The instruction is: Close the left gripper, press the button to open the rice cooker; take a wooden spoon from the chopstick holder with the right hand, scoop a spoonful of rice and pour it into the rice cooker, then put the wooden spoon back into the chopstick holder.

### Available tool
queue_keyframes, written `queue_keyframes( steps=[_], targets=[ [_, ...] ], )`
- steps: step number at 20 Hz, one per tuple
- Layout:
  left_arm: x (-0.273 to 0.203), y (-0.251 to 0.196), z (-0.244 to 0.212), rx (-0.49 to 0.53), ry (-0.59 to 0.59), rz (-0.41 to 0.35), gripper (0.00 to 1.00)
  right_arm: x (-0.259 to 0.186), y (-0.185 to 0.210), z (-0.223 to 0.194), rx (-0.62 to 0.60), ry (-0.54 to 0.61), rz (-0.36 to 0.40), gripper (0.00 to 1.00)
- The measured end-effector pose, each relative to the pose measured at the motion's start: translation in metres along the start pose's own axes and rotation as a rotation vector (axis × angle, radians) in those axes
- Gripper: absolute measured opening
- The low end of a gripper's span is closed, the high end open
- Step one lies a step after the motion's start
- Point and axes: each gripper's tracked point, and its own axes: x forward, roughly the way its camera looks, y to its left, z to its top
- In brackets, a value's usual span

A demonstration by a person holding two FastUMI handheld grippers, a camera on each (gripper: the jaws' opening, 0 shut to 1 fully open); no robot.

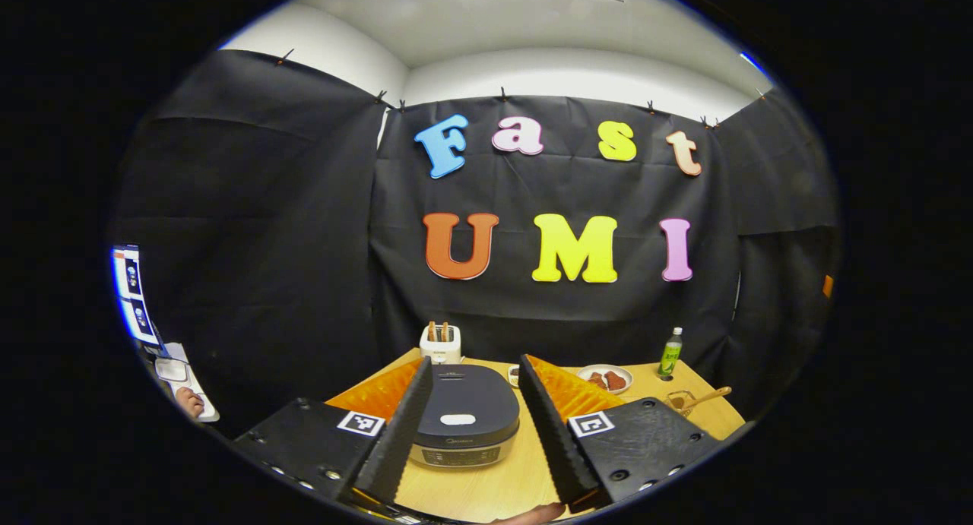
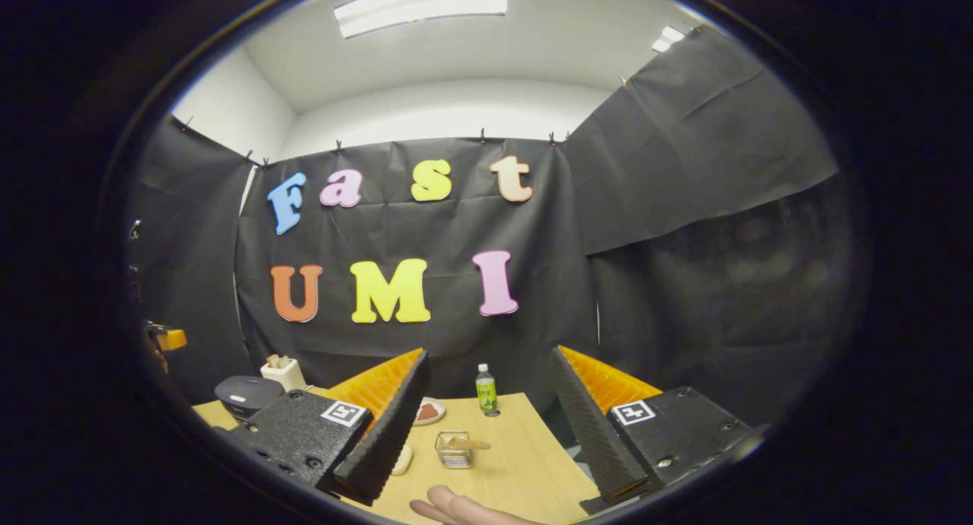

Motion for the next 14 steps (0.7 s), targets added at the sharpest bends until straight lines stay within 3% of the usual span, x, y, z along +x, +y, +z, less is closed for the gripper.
queue_keyframes(
  steps=[2,3,4,5,6,8,9,11,14],
  targets=[
    [0.012,0.007,-0.012,0.013,0.026,0.013,0.6,0.002,0.002,-0.005,0.009,0.008,0.001,1.0],
    [0.018,0.014,-0.024,0.02,0.074,0.043,0.44,0.003,0.003,-0.007,0.014,0.014,0.004,1.0],
    [0.023,0.018,-0.035,0.014,0.116,0.052,0.51,0.004,0.005,-0.011,0.017,0.019,0.009,1.0],
    [0.027,0.015,-0.041,0.01,0.129,0.045,0.44,0.005,0.007,-0.014,0.017,0.025,0.013,1.0],
    [0.037,0.008,-0.043,0.007,0.131,0.013,0.43,0.007,0.009,-0.017,0.011,0.029,0.017,1.0],
    [0.048,0.01,-0.054,0.021,0.161,0.02,0.03,0.01,0.011,-0.025,-0.006,0.042,0.022,1.0],
    [0.053,0.01,-0.063,0.028,0.186,0.018,0.07,0.012,0.011,-0.028,-0.014,0.048,0.023,1.0],
    [0.072,0.013,-0.082,0.041,0.236,0.044,0.0,0.015,0.012,-0.038,-0.023,0.061,0.025,1.0],
    [0.079,0.01,-0.103,0.057,0.306,0.046,0.0,0.023,0.012,-0.054,-0.036,0.096,0.029,1.0]
  ],
)
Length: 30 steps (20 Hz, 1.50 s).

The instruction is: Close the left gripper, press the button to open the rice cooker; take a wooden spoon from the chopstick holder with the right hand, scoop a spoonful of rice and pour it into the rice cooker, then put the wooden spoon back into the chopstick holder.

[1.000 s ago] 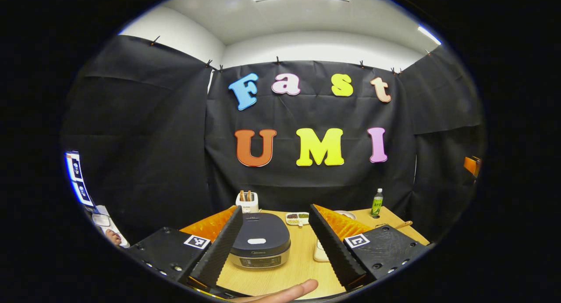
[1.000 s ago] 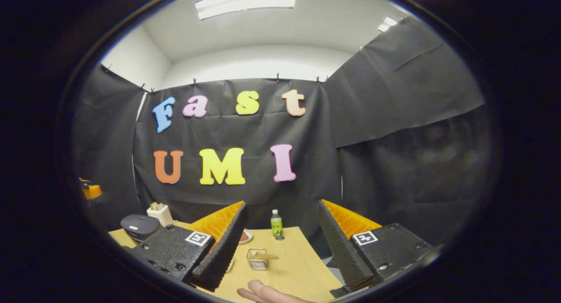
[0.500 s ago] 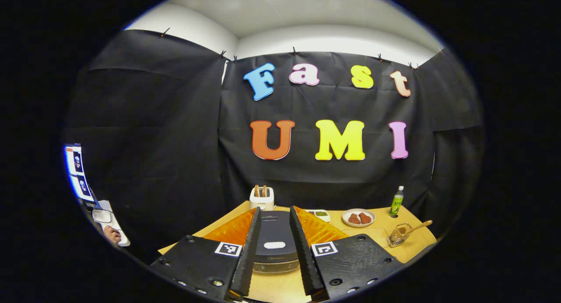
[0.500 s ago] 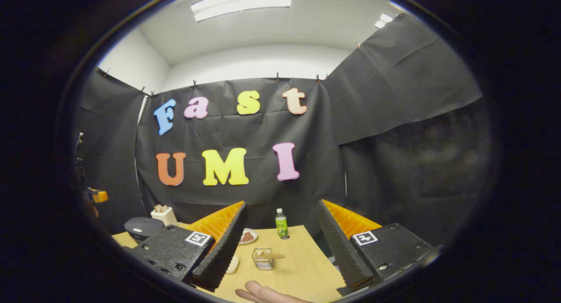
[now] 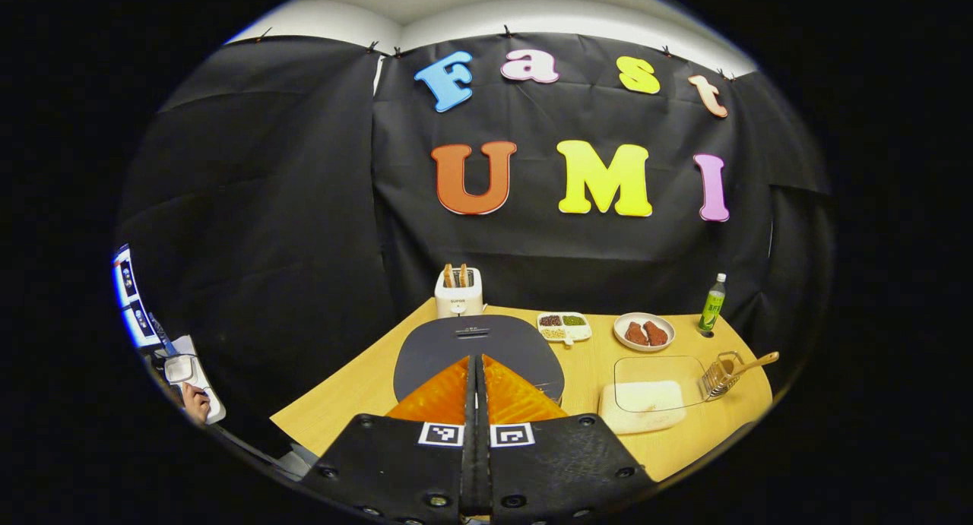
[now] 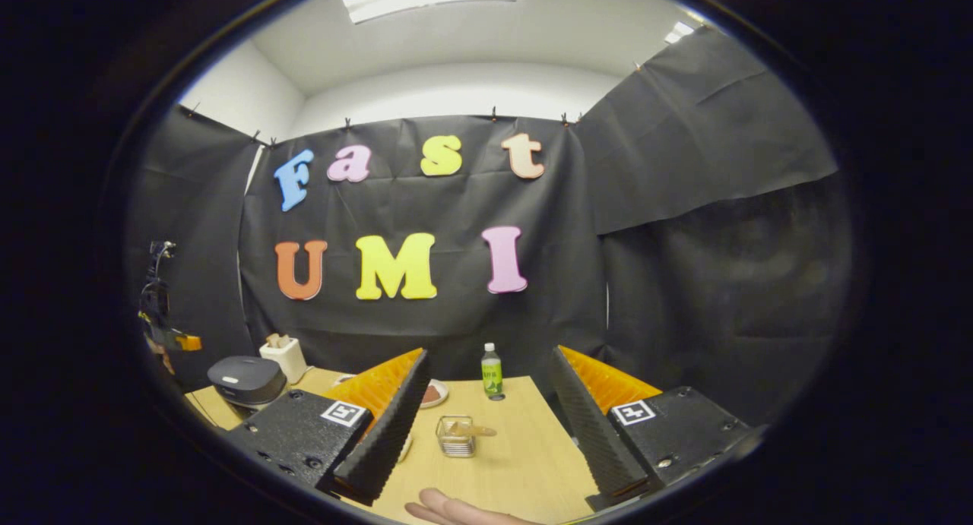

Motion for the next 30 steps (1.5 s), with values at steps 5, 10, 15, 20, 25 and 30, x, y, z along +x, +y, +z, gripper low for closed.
queue_keyframes(
  steps=[5,10,15,20,25,30],
  targets=[
    [0.031,-0.007,-0.041,-0.049,0.158,-0.023,0.0,0.008,0.005,-0.028,0.019,0.065,0.021,1.0],
    [0.046,-0.012,-0.067,-0.066,0.248,-0.032,0.0,0.001,0.034,-0.047,0.016,0.095,0.117,1.0],
    [0.049,-0.011,-0.079,-0.034,0.309,-0.031,0.0,-0.014,0.044,-0.051,-0.004,0.082,0.15,1.0],
    [0.054,-0.008,-0.074,-0.074,0.325,-0.025,0.0,-0.024,0.044,-0.046,-0.042,0.054,0.152,1.0],
    [0.053,-0.009,-0.079,-0.07,0.403,-0.018,0.0,-0.026,0.043,-0.037,-0.063,0.021,0.137,1.0],
    [0.057,-0.009,-0.085,-0.083,0.582,-0.067,0.0,-0.022,0.054,-0.047,-0.03,0.053,0.156,1.0]
  ],
)
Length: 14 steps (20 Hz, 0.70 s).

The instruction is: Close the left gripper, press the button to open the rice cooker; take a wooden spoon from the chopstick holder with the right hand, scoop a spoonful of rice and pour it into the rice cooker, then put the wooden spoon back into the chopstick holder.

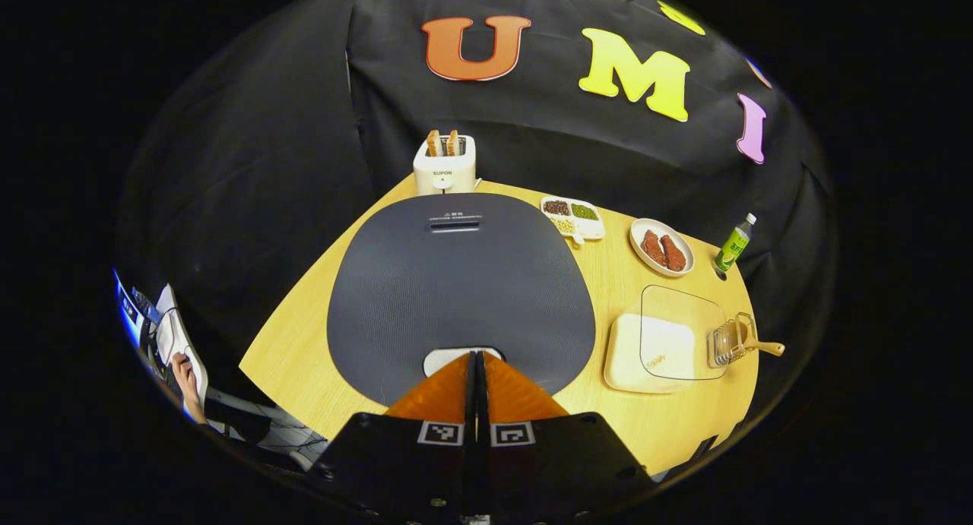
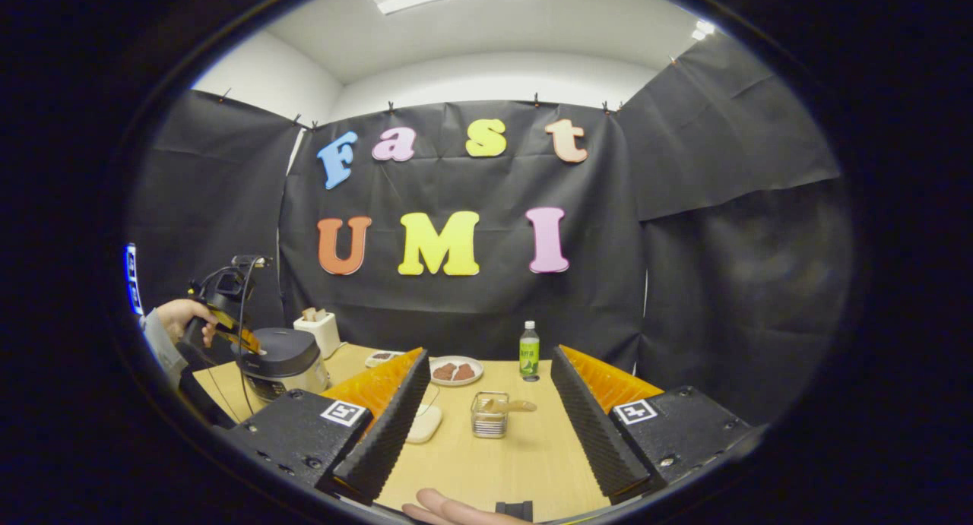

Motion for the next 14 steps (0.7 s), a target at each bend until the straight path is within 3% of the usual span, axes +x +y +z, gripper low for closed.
queue_keyframes(
  steps=[2,5,8,9,11,12,14],
  targets=[
    [-0.001,0.0,-0.001,-0.024,0.033,-0.009,0.0,0.002,0.006,-0.006,0.003,0.027,0.023,1.0],
    [-0.009,0.001,-0.003,0.064,0.009,-0.008,0.0,0.003,0.002,-0.004,-0.006,0.041,0.021,1.0],
    [-0.034,-0.001,0.003,0.085,-0.046,-0.007,0.01,-0.001,-0.006,-0.001,-0.03,0.024,-0.003,1.0],
    [-0.049,-0.007,0.015,0.086,-0.112,-0.021,0.23,-0.002,-0.007,-0.001,-0.026,0.023,-0.005,1.0],
    [-0.082,-0.012,0.04,0.072,-0.251,-0.049,0.42,-0.002,-0.008,-0.004,-0.013,0.023,-0.002,1.0],
    [-0.1,-0.016,0.042,0.053,-0.288,-0.062,0.71,-0.002,-0.008,-0.006,-0.008,0.026,-0.002,1.0],
    [-0.126,-0.002,0.058,0.067,-0.403,-0.011,0.88,-0.002,-0.007,-0.01,-0.001,0.034,0.002,1.0]
  ],
)
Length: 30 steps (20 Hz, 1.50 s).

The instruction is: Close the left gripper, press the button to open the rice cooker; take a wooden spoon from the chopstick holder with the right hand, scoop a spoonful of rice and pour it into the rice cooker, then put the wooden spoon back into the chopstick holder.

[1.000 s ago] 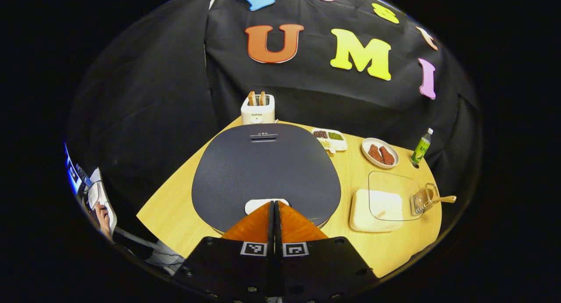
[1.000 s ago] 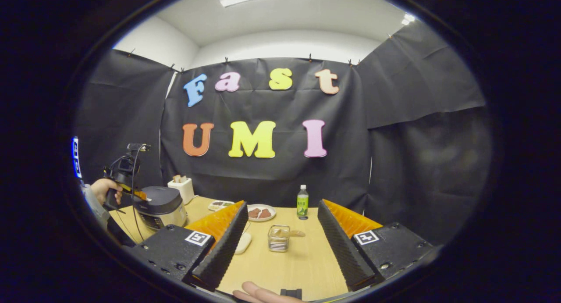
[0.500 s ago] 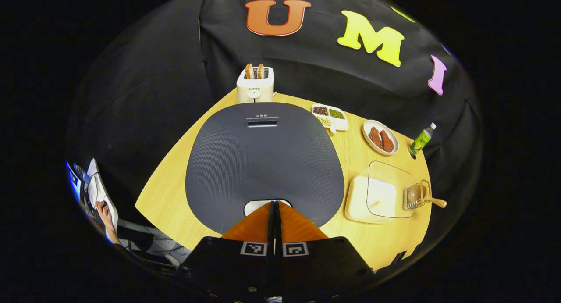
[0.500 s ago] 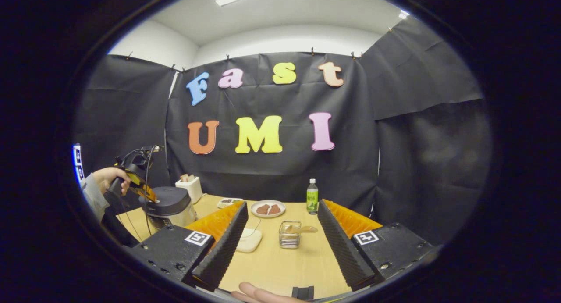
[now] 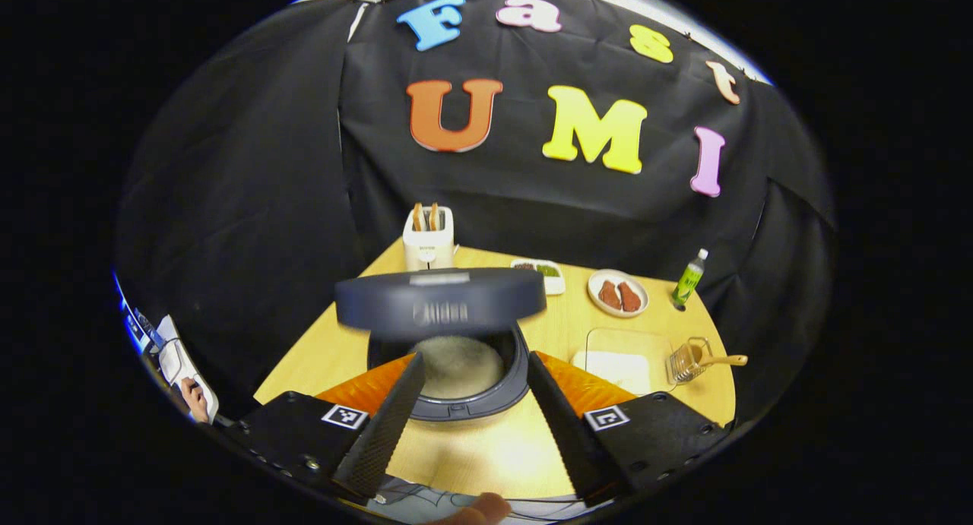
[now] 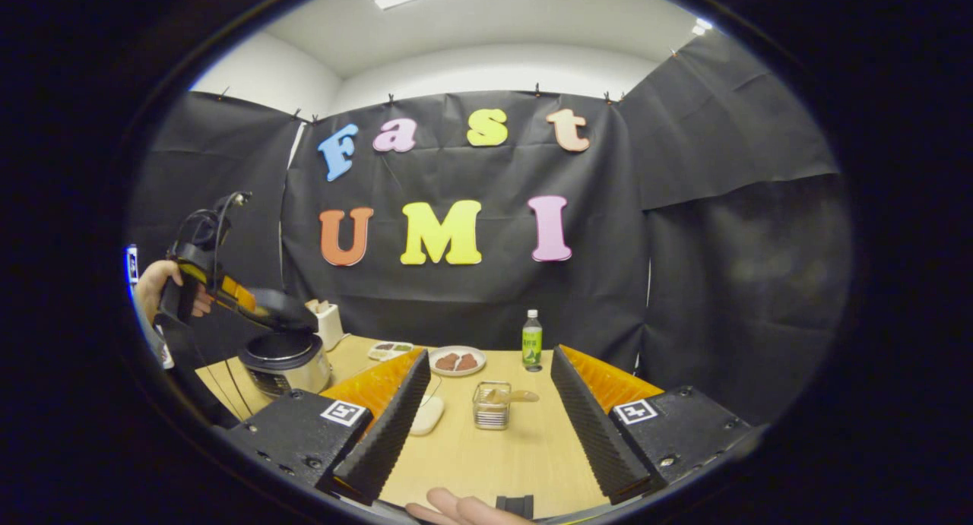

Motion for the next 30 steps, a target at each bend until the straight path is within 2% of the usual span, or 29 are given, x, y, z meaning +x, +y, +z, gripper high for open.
queue_keyframes(
  steps=[1,3,5,9,10,11,12,13,14,16,17,18,19,26,28,30],
  targets=[
    [-0.01,0.009,0.006,0.01,-0.033,0.025,0.94,0.001,0.0,-0.001,0.0,0.0,-0.001,1.0],
    [-0.025,0.009,0.02,-0.006,-0.102,0.043,0.98,0.002,-0.002,-0.001,-0.009,-0.004,-0.014,1.0],
    [-0.039,0.011,0.021,-0.02,-0.137,0.032,0.98,0.005,-0.001,-0.006,-0.012,-0.002,-0.023,1.0],
    [-0.072,0.026,0.025,-0.024,-0.262,0.067,0.97,0.022,0.002,-0.019,0.024,-0.007,-0.021,1.0],
    [-0.082,0.025,0.023,-0.036,-0.294,0.061,0.98,0.03,-0.003,-0.027,0.028,-0.001,-0.038,1.0],
    [-0.092,0.021,0.021,-0.049,-0.325,0.043,0.89,0.038,-0.007,-0.034,0.033,0.008,-0.056,1.0],
    [-0.101,0.019,0.018,-0.054,-0.353,0.029,0.89,0.046,-0.009,-0.045,0.038,0.019,-0.07,1.0],
    [-0.111,0.017,0.014,-0.059,-0.377,0.017,0.96,0.055,-0.011,-0.055,0.046,0.034,-0.077,1.0],
    [-0.119,0.017,0.008,-0.061,-0.395,0.005,0.95,0.065,-0.01,-0.067,0.053,0.047,-0.074,1.0],
    [-0.131,0.016,-0.006,-0.066,-0.408,-0.005,0.94,0.084,-0.013,-0.089,0.053,0.068,-0.08,1.0],
    [-0.136,0.017,-0.011,-0.064,-0.418,-0.001,1.0,0.093,-0.015,-0.101,0.056,0.085,-0.085,1.0],
    [-0.143,0.019,-0.013,-0.059,-0.44,0.009,0.83,0.102,-0.014,-0.114,0.063,0.101,-0.081,1.0],
    [-0.15,0.02,-0.015,-0.053,-0.46,0.014,0.94,0.11,-0.014,-0.125,0.073,0.121,-0.085,1.0],
    [-0.165,0.008,-0.041,-0.044,-0.491,-0.022,0.94,0.168,-0.022,-0.195,0.167,0.237,-0.119,1.0],
    [-0.165,-0.002,-0.051,-0.021,-0.501,-0.031,0.94,0.184,-0.024,-0.2,0.189,0.227,-0.118,0.98],
    [-0.166,-0.016,-0.063,-0.009,-0.494,-0.06,0.94,0.205,-0.036,-0.207,0.183,0.203,-0.159,0.96]
  ],
)
